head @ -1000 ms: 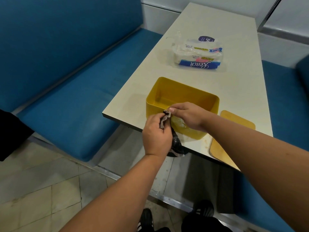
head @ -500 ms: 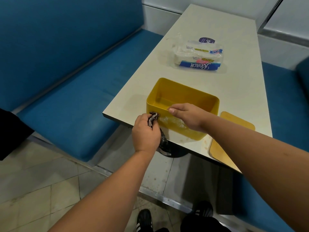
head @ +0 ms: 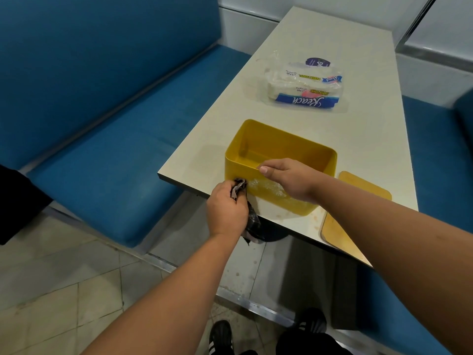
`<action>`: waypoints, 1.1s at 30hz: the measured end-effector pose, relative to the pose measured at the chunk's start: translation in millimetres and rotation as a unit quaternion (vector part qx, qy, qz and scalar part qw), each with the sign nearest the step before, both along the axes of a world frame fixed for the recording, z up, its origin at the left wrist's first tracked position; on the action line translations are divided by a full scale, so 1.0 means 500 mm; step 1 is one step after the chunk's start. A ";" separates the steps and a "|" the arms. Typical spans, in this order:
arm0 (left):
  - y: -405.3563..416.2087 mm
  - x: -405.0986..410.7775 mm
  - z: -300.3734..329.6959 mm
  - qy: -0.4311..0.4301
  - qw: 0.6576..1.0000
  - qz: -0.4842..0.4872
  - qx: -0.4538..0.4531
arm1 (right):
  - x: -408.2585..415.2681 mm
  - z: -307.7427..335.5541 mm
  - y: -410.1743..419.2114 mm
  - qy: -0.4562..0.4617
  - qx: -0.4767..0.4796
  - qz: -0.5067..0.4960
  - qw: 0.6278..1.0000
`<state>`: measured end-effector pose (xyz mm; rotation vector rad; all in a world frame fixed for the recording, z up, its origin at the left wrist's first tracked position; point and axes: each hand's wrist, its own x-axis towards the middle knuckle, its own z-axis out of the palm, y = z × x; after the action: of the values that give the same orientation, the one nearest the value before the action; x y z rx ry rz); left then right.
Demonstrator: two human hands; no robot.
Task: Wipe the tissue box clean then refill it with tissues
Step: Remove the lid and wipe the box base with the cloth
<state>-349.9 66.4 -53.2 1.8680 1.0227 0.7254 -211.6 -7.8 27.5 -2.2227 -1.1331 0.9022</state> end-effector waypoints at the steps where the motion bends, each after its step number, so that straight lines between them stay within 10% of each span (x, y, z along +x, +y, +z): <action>1: -0.001 0.000 0.001 -0.014 1.000 0.000 0.000 | 0.001 0.000 0.000 -0.001 -0.001 -0.001 1.000; 33: -0.022 0.009 -0.015 -0.018 0.999 0.015 -0.021 | 0.002 -0.001 0.000 0.017 -0.004 -0.011 1.000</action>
<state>-345.3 55.2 -60.8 1.7994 1.0378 0.7478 -210.8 -7.7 26.8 -2.2142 -1.0887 0.9342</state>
